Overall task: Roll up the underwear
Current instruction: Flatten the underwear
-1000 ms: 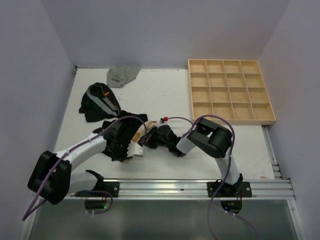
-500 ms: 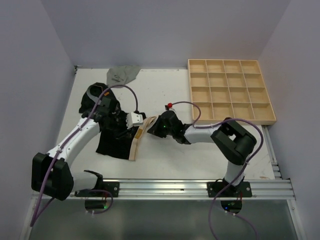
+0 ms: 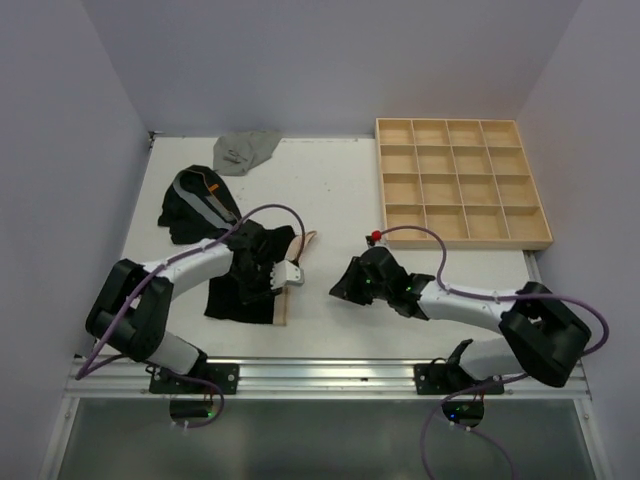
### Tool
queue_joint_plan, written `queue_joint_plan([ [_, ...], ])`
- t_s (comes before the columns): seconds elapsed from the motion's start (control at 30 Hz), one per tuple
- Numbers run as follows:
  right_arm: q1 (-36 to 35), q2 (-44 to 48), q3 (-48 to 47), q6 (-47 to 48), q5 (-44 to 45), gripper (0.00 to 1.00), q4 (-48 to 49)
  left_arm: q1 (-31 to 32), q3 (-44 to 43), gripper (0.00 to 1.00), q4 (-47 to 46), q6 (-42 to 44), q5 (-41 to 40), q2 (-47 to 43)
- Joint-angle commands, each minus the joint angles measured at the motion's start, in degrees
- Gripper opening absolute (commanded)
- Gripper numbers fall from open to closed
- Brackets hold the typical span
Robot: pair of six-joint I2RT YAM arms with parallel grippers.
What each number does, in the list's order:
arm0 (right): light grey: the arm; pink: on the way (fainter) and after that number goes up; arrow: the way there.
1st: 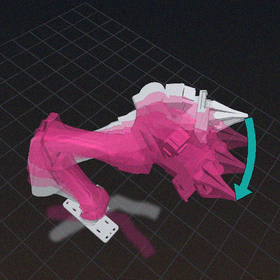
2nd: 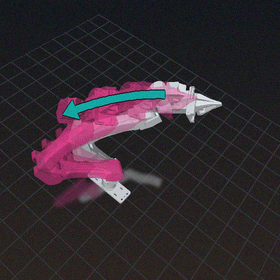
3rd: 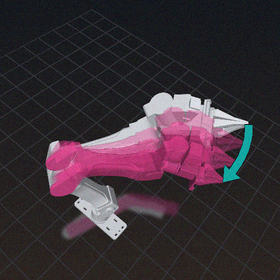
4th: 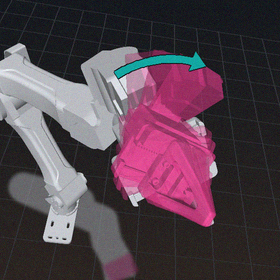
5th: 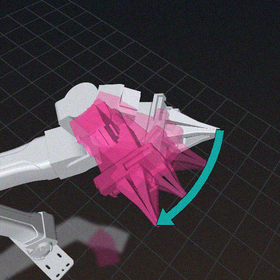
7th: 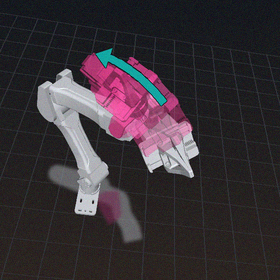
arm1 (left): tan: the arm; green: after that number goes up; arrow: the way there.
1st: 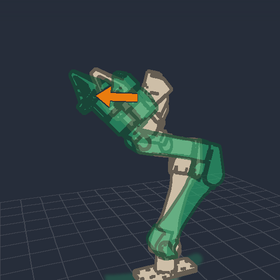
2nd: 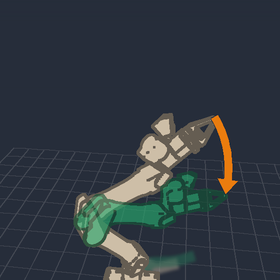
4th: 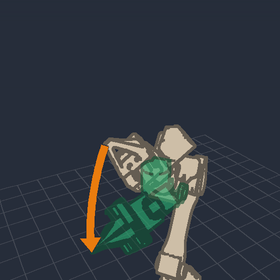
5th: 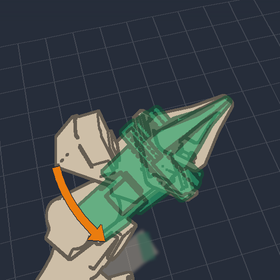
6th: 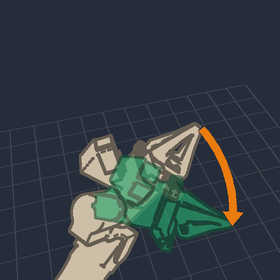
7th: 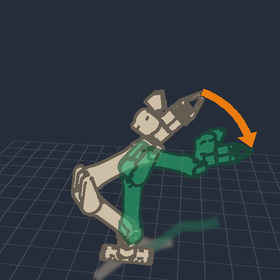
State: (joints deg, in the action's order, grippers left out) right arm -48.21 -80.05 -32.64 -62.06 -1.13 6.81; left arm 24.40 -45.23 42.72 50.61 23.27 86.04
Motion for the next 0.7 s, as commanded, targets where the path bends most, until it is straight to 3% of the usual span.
queue_joint_plan([
  [0.0,-0.1,9.5,2.7,-1.9,0.9,0.26,-5.5,8.0,1.4,0.3,-4.1,-5.4,5.8,3.7],
  [0.13,0.4,18.9,4.4,-1.8,3.8,0.3,-13.0,17.8,-9.2,0.31,-7.8,-16.1,15.6,12.1],
  [0.2,1.3,23.6,5.0,-1.1,5.1,0.31,-17.5,19.4,-14.2,0.41,-9.2,-21.7,24.8,16.2],
  [0.27,2.6,26.9,5.7,-0.3,5.3,0.32,-20.1,19.2,-21.1,0.45,-9.9,-24.5,30.7,16.7],
  [0.37,3.5,27.1,6.2,1.3,5.5,0.34,-21.7,14.2,-23.7,0.52,-16.1,-30.2,34.4,11.6],
  [0.47,3.5,24.5,6.5,3.0,5.0,0.36,-20.8,5.9,-24.7,0.56,-19.1,-33.7,31.8,7.3],
  [0.57,3.6,19.9,6.0,4.7,4.5,0.39,-18.9,-1.2,-26.1,0.6,-21.2,-32.2,25.6,6.1],
  [0.67,4.2,15.1,4.9,6.3,3.7,0.45,-19.1,-6.4,-32.5,0.65,-11.9,-22.5,23.8,12.0],
])
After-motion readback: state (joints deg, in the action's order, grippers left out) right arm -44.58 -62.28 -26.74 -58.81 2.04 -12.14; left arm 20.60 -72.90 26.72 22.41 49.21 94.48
